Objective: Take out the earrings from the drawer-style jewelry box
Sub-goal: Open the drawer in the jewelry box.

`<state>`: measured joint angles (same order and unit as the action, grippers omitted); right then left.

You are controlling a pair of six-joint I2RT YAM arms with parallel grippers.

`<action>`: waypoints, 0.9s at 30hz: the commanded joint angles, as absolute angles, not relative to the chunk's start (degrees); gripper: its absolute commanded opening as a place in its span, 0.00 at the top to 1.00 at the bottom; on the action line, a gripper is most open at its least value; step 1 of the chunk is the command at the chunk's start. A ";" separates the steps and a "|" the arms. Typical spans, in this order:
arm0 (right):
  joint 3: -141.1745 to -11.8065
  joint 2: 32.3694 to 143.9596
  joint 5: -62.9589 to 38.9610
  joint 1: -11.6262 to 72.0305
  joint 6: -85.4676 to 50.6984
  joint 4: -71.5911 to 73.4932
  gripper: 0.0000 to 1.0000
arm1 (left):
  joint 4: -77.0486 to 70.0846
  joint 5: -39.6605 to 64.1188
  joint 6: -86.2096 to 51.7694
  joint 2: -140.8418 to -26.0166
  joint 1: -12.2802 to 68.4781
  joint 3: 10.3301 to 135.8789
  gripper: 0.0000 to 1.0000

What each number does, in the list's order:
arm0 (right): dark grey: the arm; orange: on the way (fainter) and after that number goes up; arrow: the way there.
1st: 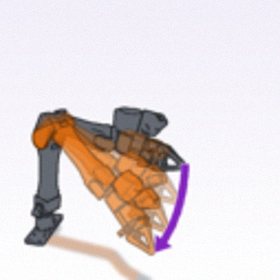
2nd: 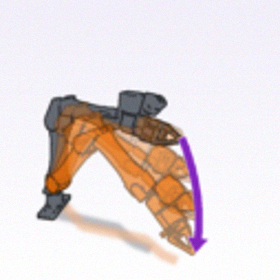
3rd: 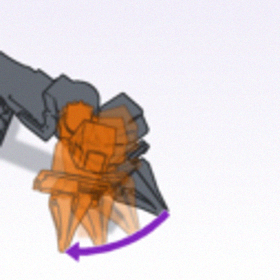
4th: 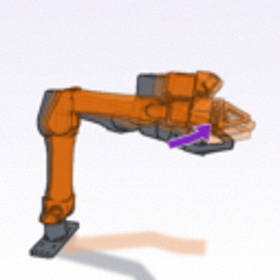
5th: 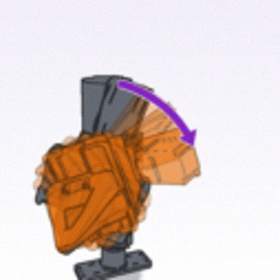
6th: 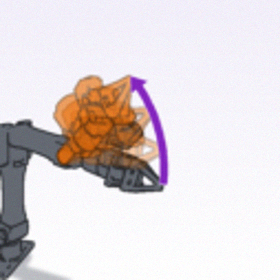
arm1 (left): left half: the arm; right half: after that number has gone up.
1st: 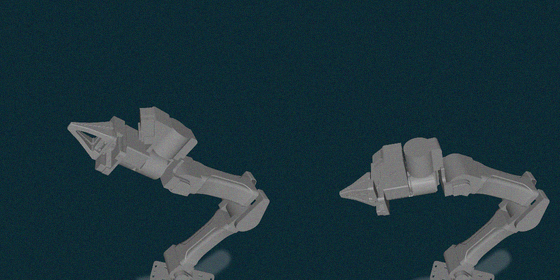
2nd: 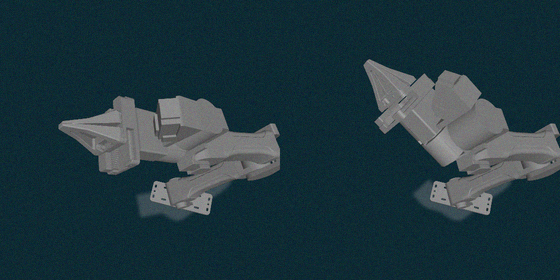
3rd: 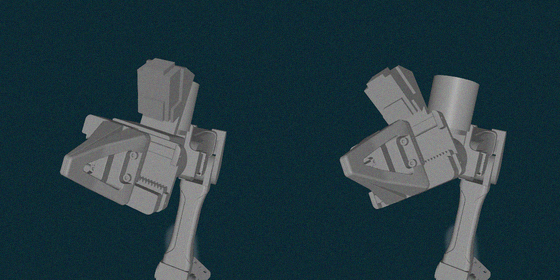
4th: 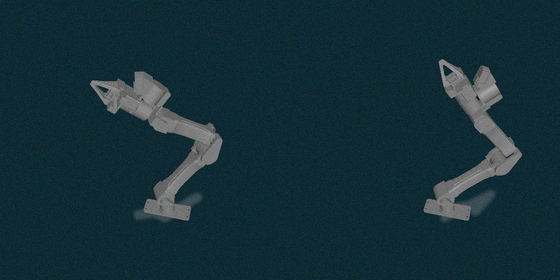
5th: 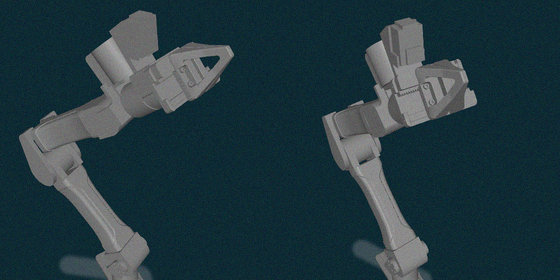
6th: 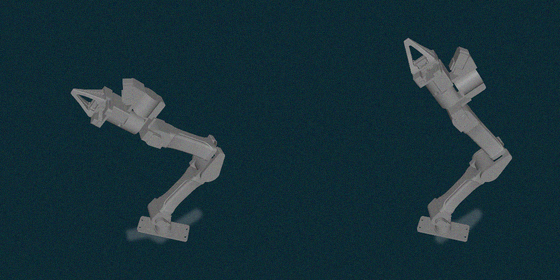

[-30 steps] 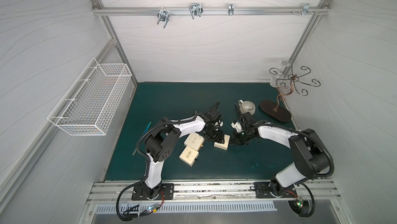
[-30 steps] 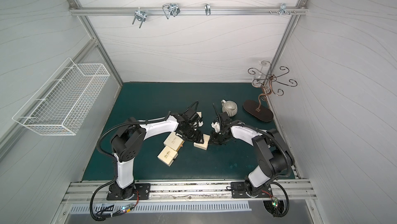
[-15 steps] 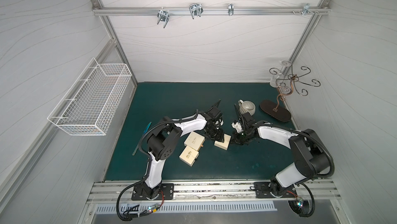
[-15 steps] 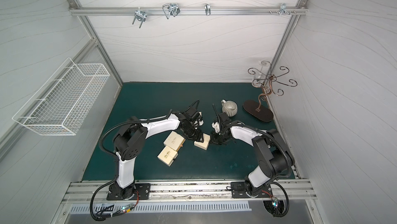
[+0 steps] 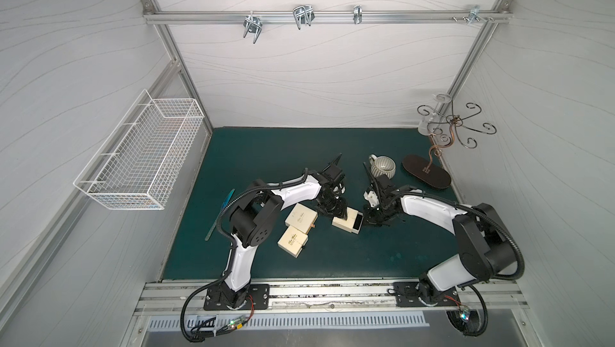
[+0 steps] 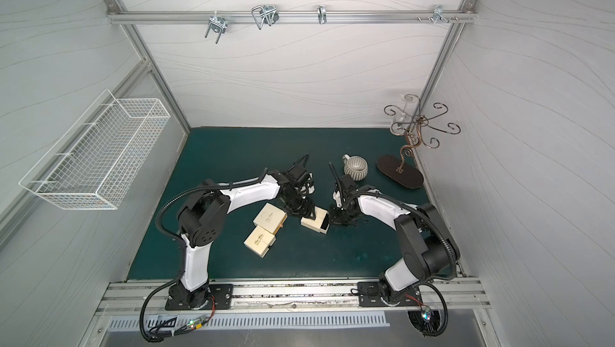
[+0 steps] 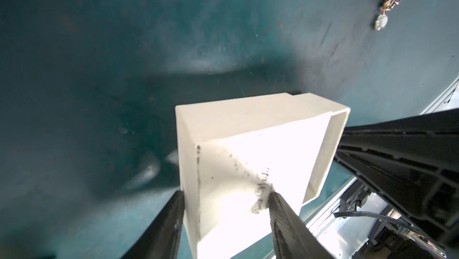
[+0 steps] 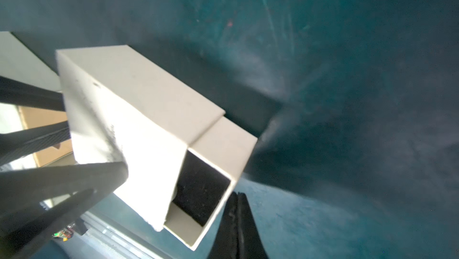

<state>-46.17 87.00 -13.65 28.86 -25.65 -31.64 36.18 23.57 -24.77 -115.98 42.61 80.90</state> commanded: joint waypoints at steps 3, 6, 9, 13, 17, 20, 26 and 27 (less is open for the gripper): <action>-45.97 85.21 -5.74 28.38 -25.56 -38.86 1.00 | 38.37 15.91 -26.15 -119.97 41.33 80.16 0.44; -45.80 84.71 -4.29 28.31 -25.48 -39.60 1.00 | 38.33 16.04 -26.10 -119.97 41.35 80.16 0.44; -45.54 84.79 -3.10 28.06 -25.23 -40.22 1.00 | 38.37 16.00 -26.02 -120.05 41.31 80.19 0.44; -45.26 84.90 -1.81 28.04 -25.33 -40.43 1.00 | 38.47 15.94 -25.75 -120.13 41.29 80.42 0.44; -45.78 83.49 -3.33 28.08 -24.81 -39.38 0.94 | 38.44 16.00 -25.75 -120.27 41.28 80.60 0.44; -46.92 81.43 -2.54 28.95 -24.92 -39.25 0.77 | 38.46 16.04 -25.75 -120.31 41.33 80.75 0.44; -50.51 79.12 7.43 35.82 -23.23 -41.66 0.71 | 38.46 15.73 -25.66 -120.14 41.32 80.77 0.44; -50.82 78.74 8.40 37.44 -22.82 -41.54 0.71 | 38.44 15.80 -25.67 -120.09 41.31 80.77 0.44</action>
